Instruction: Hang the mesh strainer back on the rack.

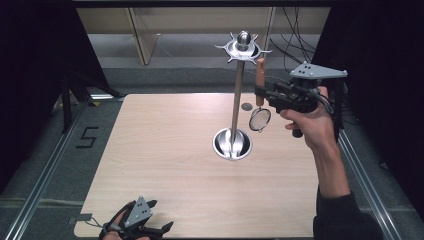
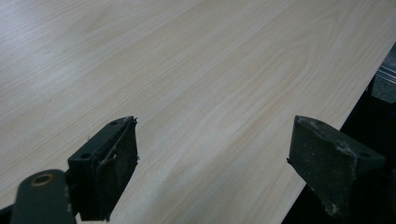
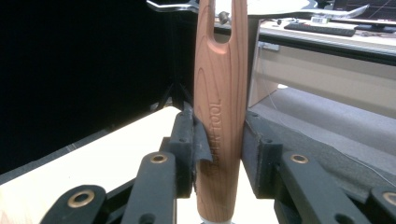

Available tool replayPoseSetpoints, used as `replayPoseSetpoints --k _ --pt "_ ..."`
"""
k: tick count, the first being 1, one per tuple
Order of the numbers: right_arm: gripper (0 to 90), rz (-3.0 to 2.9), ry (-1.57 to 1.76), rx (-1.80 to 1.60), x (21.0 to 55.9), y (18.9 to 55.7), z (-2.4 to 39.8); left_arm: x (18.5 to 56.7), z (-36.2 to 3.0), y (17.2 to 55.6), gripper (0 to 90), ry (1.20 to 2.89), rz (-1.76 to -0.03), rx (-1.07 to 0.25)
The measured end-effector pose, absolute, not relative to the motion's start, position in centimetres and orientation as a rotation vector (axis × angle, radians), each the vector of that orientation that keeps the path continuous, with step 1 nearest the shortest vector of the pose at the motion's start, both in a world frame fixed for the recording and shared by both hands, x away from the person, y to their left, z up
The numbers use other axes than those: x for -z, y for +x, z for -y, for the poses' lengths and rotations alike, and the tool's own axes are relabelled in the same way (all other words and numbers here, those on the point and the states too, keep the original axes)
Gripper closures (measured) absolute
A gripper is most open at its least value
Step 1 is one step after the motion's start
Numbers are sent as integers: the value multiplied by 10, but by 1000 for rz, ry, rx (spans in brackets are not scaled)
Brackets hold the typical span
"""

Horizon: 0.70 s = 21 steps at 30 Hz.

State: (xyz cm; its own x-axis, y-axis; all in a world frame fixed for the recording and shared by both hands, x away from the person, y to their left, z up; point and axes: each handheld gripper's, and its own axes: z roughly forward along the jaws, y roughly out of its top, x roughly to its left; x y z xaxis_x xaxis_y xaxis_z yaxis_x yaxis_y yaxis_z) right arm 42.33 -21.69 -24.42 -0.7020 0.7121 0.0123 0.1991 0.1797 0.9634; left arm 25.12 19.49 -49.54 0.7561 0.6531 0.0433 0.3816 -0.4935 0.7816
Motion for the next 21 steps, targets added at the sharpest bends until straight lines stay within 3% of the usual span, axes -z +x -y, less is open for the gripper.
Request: replayPoseSetpoints --k 21 --pt "688 -2033 897 -1504 244 439 205 495 -194 250 149 2135 -786 -424"
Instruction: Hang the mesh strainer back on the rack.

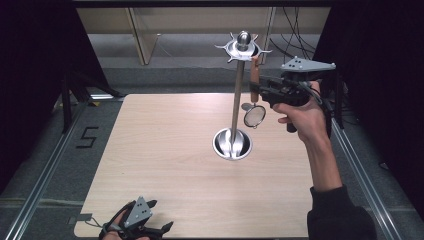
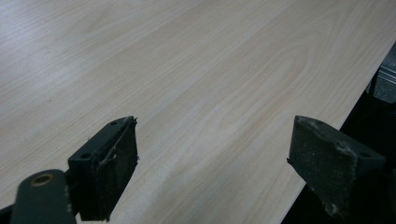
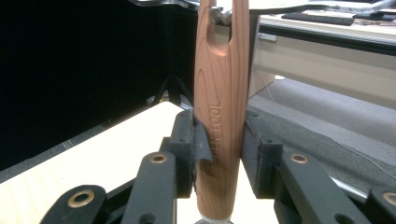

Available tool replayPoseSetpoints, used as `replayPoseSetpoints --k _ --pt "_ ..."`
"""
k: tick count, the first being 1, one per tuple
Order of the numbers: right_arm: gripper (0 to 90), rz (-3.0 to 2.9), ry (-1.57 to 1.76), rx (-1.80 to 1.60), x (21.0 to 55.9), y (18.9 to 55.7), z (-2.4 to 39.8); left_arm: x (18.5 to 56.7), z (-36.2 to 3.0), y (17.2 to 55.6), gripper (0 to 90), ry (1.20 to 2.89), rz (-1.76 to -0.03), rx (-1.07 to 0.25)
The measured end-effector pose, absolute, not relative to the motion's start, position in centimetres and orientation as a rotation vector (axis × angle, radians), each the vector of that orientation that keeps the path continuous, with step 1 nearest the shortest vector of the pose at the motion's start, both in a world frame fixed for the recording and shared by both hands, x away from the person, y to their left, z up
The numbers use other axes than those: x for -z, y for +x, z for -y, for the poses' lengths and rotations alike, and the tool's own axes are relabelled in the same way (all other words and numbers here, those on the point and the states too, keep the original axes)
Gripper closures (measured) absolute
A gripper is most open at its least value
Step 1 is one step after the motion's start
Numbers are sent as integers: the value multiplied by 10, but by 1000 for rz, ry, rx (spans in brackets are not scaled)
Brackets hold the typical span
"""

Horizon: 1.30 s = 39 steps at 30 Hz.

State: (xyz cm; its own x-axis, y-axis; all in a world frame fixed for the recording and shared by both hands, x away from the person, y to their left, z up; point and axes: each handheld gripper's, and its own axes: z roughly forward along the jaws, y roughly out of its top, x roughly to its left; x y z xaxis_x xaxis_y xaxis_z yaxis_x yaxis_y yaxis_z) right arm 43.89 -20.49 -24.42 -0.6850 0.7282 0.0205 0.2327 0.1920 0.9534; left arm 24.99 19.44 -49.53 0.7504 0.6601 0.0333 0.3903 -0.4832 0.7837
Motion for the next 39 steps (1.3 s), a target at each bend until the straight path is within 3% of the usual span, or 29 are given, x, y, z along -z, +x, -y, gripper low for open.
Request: replayPoseSetpoints --k 22,39 --pt "686 -2055 900 -1502 251 443 203 496 -194 251 149 2126 -779 -422" --pt "588 -2014 919 -1535 251 427 215 495 -195 251 149 2137 -775 -434"
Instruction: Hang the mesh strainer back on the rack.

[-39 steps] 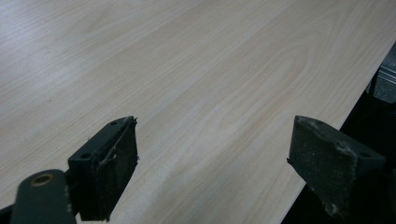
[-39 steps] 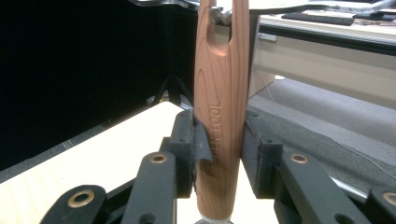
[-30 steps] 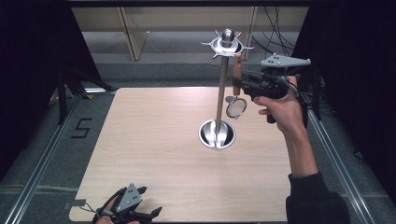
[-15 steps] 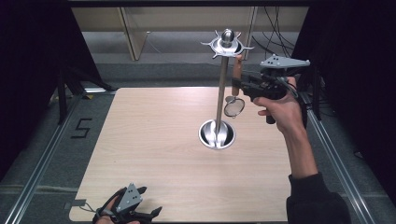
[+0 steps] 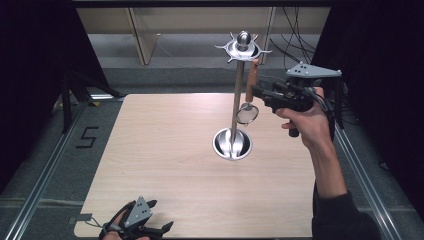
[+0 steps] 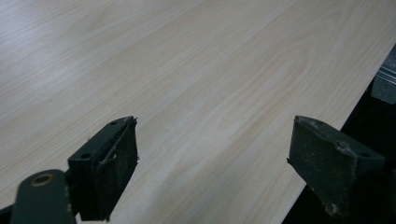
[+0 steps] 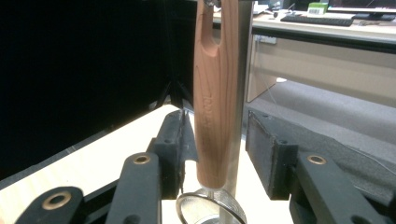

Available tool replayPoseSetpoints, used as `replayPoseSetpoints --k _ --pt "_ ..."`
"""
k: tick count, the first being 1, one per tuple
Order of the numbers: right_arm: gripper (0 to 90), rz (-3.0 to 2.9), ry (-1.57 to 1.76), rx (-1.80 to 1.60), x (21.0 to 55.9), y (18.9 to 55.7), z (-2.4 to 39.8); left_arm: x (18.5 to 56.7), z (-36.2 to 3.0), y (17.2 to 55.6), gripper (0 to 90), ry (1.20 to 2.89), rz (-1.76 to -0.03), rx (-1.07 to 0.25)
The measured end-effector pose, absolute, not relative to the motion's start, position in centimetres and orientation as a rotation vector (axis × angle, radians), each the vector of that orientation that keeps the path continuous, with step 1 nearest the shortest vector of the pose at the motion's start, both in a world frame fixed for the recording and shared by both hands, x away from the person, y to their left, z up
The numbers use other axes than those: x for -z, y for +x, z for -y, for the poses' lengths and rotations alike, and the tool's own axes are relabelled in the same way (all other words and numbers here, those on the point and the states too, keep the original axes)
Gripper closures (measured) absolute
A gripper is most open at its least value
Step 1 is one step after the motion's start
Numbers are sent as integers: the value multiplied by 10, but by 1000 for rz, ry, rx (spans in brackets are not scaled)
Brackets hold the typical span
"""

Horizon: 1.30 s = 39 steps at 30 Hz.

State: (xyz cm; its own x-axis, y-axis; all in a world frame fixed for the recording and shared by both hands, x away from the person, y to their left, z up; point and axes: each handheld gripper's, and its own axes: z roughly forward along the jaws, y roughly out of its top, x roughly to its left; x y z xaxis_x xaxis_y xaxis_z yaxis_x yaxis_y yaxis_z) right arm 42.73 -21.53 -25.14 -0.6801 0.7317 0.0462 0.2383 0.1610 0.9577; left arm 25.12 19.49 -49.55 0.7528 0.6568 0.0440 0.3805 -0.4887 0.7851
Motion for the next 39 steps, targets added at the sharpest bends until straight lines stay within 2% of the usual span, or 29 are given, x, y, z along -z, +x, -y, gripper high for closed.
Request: replayPoseSetpoints --k 10,13,22,23,24,26,37,39 --pt "509 -1983 923 -1521 261 414 223 496 -195 252 149 2131 -765 -441" --pt "488 -1987 928 -1526 267 412 224 497 -193 250 149 2106 -825 -406" --pt "458 -1986 948 -1546 285 400 228 497 -193 250 149 2112 -825 -410" --pt "457 -1982 938 -1554 287 400 229 499 -191 249 149 2070 -838 -388" --pt "457 -2005 940 -1568 288 400 230 497 -194 250 149 2116 -825 -406" --pt "453 -2015 930 -1576 290 399 232 498 -191 249 149 2076 -838 -390" --pt "440 -2020 894 -1589 309 384 234 496 -195 251 149 2118 -796 -422" --pt "436 -2035 909 -1620 313 383 233 499 -191 249 149 2071 -837 -389"
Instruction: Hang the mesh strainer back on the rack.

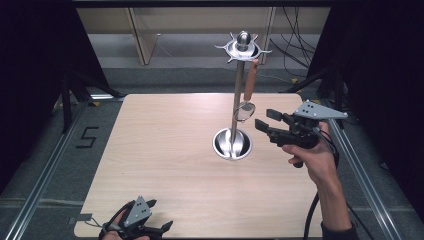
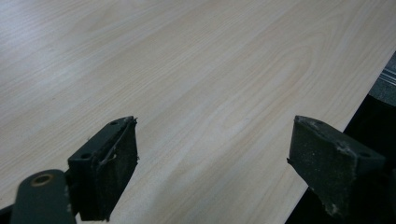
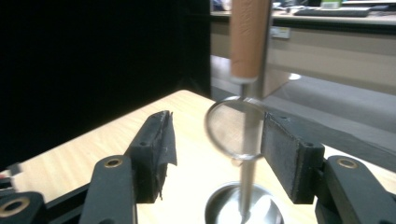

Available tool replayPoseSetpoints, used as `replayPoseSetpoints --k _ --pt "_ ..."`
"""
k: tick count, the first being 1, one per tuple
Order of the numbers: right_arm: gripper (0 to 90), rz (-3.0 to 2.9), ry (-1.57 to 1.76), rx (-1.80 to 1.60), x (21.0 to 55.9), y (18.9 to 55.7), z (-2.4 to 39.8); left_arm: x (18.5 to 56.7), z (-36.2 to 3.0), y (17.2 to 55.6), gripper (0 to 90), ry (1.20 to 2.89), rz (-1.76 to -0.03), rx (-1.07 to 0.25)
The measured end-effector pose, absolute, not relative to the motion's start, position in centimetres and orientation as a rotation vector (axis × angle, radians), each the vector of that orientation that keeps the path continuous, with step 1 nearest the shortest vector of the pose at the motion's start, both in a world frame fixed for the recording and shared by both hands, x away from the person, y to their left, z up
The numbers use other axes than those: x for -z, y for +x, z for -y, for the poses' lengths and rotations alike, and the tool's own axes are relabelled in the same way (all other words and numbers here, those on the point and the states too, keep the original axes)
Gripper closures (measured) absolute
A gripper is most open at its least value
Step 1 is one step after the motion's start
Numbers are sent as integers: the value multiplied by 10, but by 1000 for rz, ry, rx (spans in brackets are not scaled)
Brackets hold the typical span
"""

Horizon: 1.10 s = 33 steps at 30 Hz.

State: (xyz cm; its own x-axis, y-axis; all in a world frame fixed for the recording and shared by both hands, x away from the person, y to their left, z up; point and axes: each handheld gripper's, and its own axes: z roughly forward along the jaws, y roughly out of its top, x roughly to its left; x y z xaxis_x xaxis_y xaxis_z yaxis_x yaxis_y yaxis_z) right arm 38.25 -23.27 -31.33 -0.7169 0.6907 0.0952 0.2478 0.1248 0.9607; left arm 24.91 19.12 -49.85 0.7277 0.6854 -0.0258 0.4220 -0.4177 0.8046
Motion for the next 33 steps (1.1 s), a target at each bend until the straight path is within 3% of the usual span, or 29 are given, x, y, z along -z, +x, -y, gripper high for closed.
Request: replayPoseSetpoints --k 5,33 --pt "431 -2055 914 -1601 317 383 232 495 -195 251 149 2129 -769 -439" --pt "381 -2097 964 -1515 338 383 235 497 -193 249 149 2101 -818 -415"
